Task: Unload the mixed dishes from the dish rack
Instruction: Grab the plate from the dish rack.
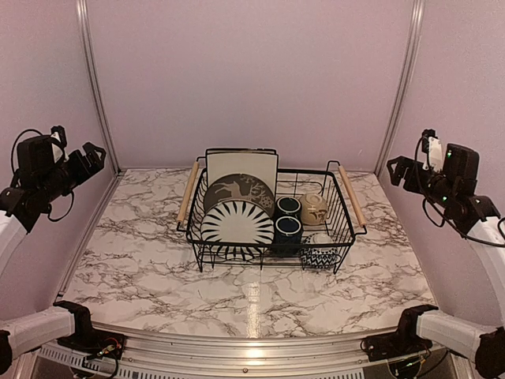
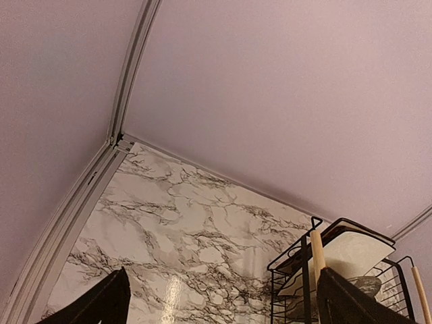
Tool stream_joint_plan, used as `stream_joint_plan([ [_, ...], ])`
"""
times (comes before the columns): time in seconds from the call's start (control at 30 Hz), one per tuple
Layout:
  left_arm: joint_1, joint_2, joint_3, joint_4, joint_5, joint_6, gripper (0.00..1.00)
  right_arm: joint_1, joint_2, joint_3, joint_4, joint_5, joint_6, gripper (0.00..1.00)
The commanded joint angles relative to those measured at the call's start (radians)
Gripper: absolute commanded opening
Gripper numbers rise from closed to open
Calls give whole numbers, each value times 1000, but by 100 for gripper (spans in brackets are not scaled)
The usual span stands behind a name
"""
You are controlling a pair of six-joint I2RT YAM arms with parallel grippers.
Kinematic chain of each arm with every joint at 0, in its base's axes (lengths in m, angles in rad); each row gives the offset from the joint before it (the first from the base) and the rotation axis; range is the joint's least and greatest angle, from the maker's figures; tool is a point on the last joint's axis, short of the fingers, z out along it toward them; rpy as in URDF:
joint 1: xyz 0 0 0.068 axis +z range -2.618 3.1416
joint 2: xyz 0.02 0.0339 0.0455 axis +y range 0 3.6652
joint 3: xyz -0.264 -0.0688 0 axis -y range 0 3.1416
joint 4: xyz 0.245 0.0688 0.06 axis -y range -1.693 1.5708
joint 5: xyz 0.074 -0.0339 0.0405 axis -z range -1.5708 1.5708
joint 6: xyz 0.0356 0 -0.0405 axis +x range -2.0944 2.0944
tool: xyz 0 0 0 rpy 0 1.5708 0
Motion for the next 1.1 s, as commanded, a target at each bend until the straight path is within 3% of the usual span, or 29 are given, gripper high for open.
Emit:
stream_joint_plan([
  [0.0,4,34,13,-14,96,-13,99,19,-6,69,60,-176,-33,98],
  [0.27,3,94,3,-9,284,-3,99,215,109,136,99,-273,-72,99],
  [0.53,1,92,-19,-7,328,6,99,534,328,252,53,-73,-167,99],
  [0.7,0,78,-43,-2,336,12,99,651,475,300,50,-100,-238,99],
  [0.9,0,65,-64,-7,338,27,99,737,638,372,2,-231,-367,92],
  [1.07,0,57,-61,-31,325,50,99,752,791,449,-74,-190,-421,87],
])
